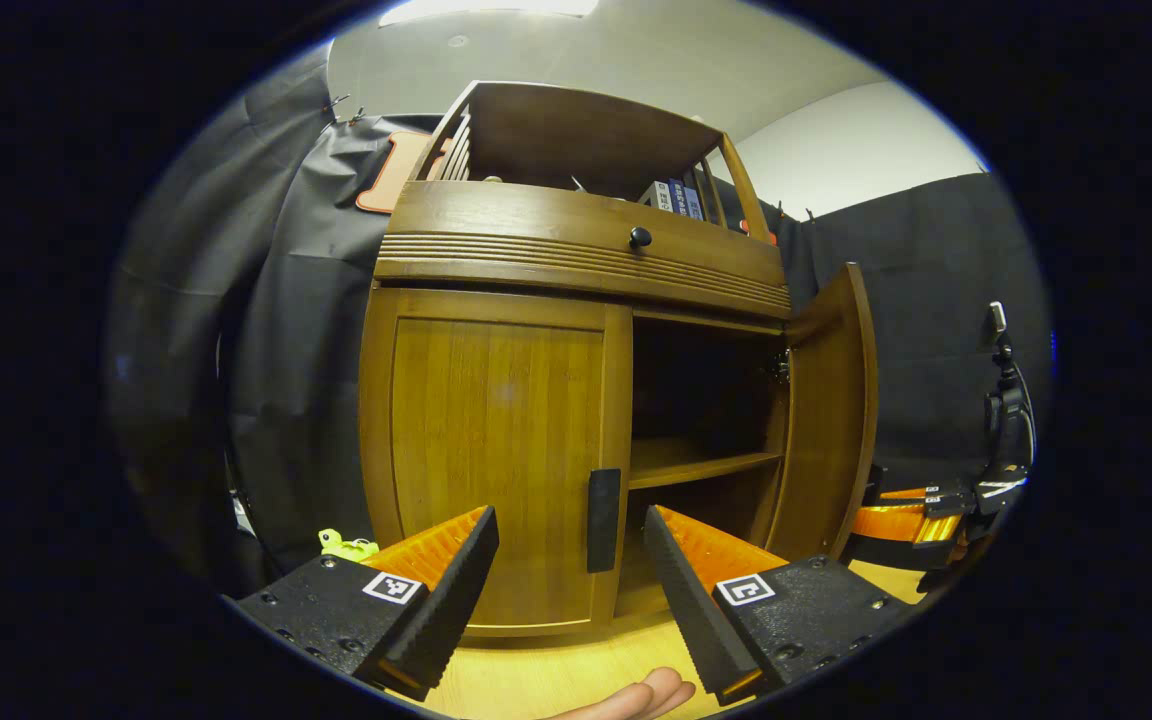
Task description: Open the right door of the double-door shoe cabinet with the right hand, and open the left door with the left hand.
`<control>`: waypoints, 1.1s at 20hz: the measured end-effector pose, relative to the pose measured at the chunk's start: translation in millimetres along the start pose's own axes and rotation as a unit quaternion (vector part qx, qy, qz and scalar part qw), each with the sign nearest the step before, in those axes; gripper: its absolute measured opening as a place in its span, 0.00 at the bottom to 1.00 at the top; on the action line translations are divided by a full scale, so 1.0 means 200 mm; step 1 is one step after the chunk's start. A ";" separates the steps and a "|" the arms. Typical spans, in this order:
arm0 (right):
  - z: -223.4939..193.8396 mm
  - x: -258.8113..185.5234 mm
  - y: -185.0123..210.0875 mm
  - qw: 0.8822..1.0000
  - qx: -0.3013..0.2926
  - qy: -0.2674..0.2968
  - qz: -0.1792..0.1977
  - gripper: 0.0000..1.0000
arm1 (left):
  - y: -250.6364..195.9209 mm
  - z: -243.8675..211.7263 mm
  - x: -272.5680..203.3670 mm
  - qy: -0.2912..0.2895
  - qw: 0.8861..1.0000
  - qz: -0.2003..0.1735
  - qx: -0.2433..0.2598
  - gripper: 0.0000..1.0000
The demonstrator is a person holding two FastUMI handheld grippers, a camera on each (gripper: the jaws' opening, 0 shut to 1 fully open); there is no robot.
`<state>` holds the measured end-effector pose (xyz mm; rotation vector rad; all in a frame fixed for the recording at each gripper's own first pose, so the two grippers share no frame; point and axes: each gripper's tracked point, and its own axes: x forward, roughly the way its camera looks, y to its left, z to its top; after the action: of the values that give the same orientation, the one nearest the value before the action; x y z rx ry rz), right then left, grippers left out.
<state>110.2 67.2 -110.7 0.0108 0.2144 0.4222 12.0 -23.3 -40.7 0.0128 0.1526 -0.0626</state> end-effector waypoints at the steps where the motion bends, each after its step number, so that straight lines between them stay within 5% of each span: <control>1: 0.00 -0.02 -0.03 1.000 -0.001 -0.002 -0.008 0.22 | 0.00 -0.01 0.00 0.001 1.000 0.000 -0.002 0.91; 10: -0.04 -0.17 -0.46 0.990 -0.029 0.005 -0.134 0.21 | -0.12 -0.07 0.00 0.020 0.999 -0.023 0.009 0.92; 11: -0.02 -0.23 -0.50 0.989 -0.022 -0.001 -0.144 0.05 | -0.13 -0.08 0.00 0.021 0.999 -0.024 0.011 0.92; 12: -0.01 -0.22 -0.57 0.988 -0.018 -0.006 -0.156 0.07 | -0.13 -0.08 0.01 0.021 0.999 -0.025 0.012 0.92; 22: 0.01 -0.25 -0.82 0.997 0.003 -0.029 -0.078 0.02 | -0.09 -0.14 0.09 0.039 0.999 -0.011 0.016 0.92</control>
<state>131.9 -103.4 -108.0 0.0125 0.1590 0.2653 24.3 -42.5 -71.1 0.0458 0.2294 -0.0871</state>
